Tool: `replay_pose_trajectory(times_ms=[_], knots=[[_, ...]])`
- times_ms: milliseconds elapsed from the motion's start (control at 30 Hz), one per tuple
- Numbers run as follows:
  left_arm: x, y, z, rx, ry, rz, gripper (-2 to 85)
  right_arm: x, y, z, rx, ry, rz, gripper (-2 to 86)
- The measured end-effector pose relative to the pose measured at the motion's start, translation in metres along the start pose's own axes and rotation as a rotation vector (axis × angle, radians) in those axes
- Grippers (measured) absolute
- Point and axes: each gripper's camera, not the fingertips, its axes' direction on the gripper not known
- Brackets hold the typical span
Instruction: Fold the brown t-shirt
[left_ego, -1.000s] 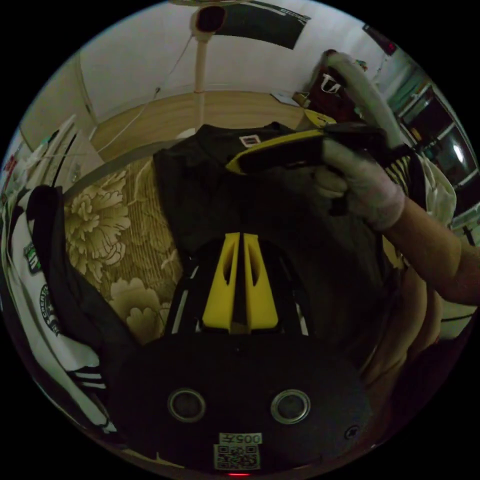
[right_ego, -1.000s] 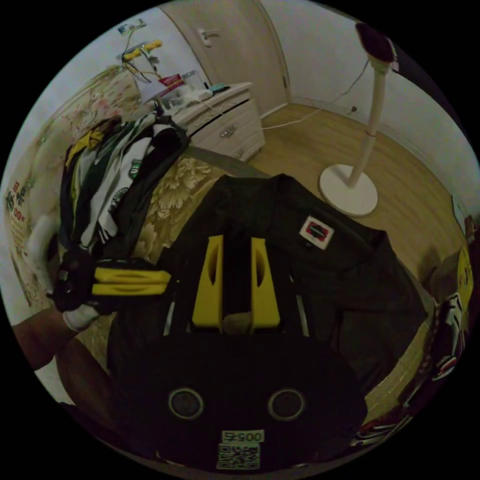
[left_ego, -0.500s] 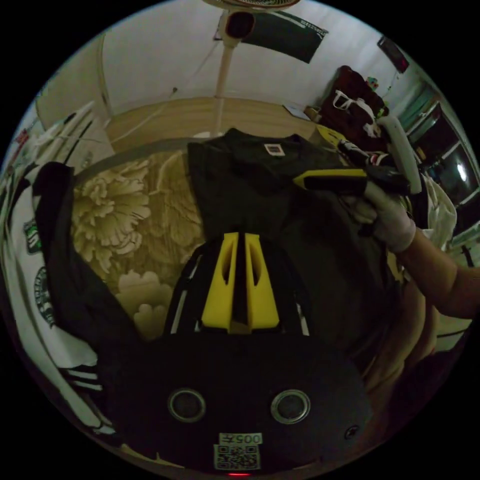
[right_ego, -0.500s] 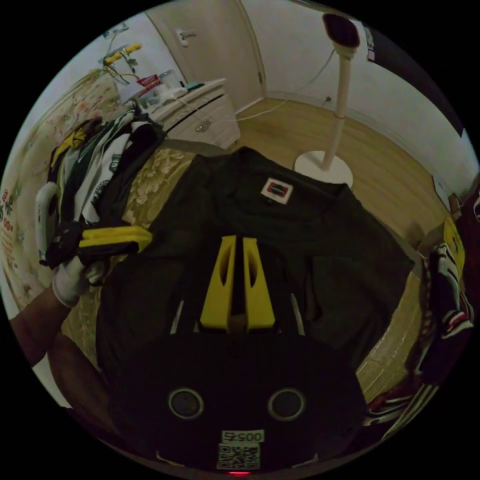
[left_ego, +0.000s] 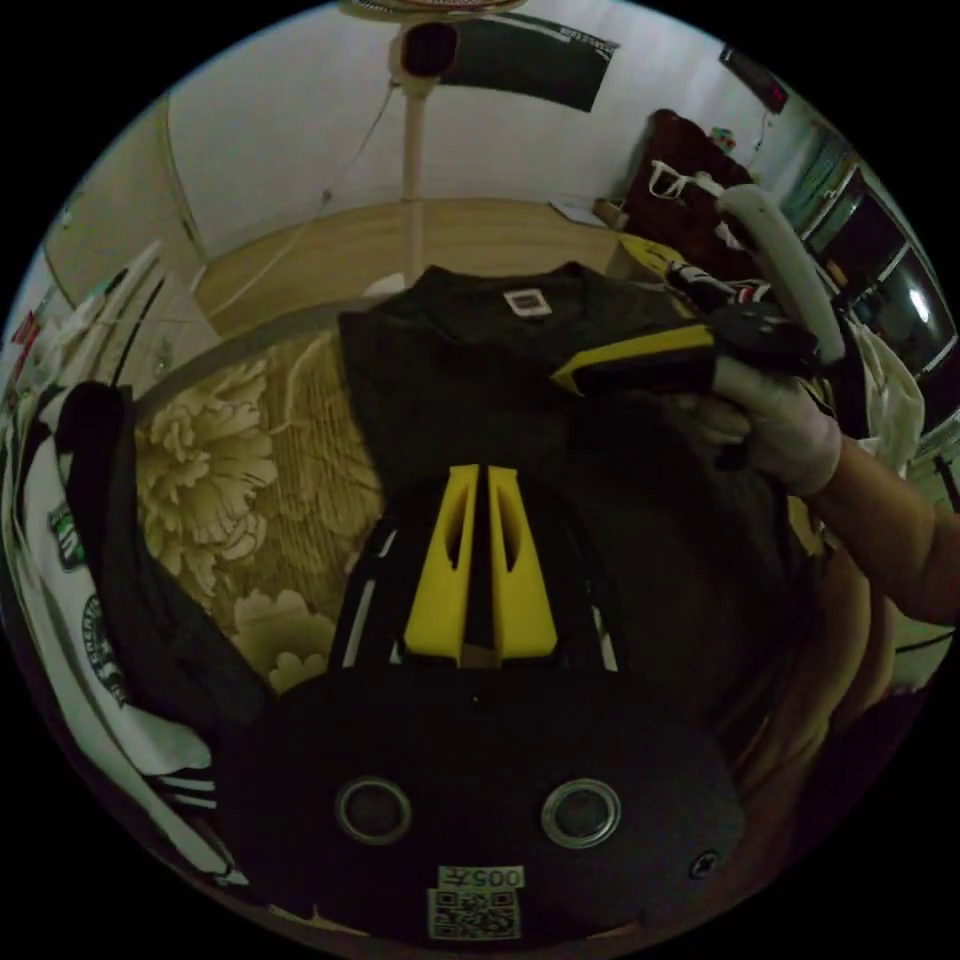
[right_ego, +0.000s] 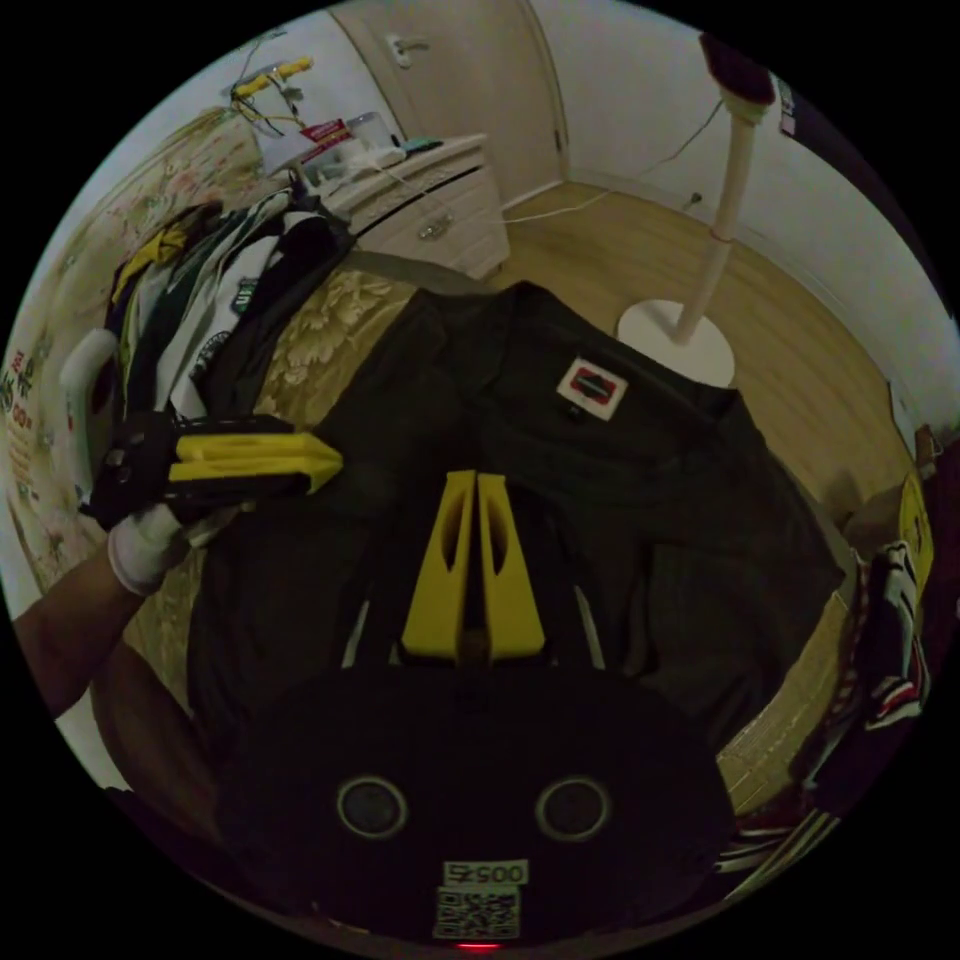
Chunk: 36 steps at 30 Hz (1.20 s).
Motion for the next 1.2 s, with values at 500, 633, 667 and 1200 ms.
replay_pose_trajectory(times_ms=[500, 633, 667, 1200], knots=[[0.048, 0.0, -0.022, 0.091, -0.204, 0.019, -0.1, 0.05, 0.076, -0.069, 0.155, 0.098, 0.154, -1.0], [0.059, -0.011, 0.004, 0.009, -0.266, -0.032, -0.1, 0.093, 0.104, -0.083, 0.108, 0.215, 0.261, -1.0], [0.062, -0.014, 0.012, -0.019, -0.294, -0.049, -0.2, 0.104, 0.111, -0.078, 0.066, 0.208, 0.271, -1.1], [0.133, 0.002, -0.016, 0.031, -0.32, -0.057, -0.1, 0.119, 0.157, -0.099, 0.034, 0.132, 0.246, -1.3]])
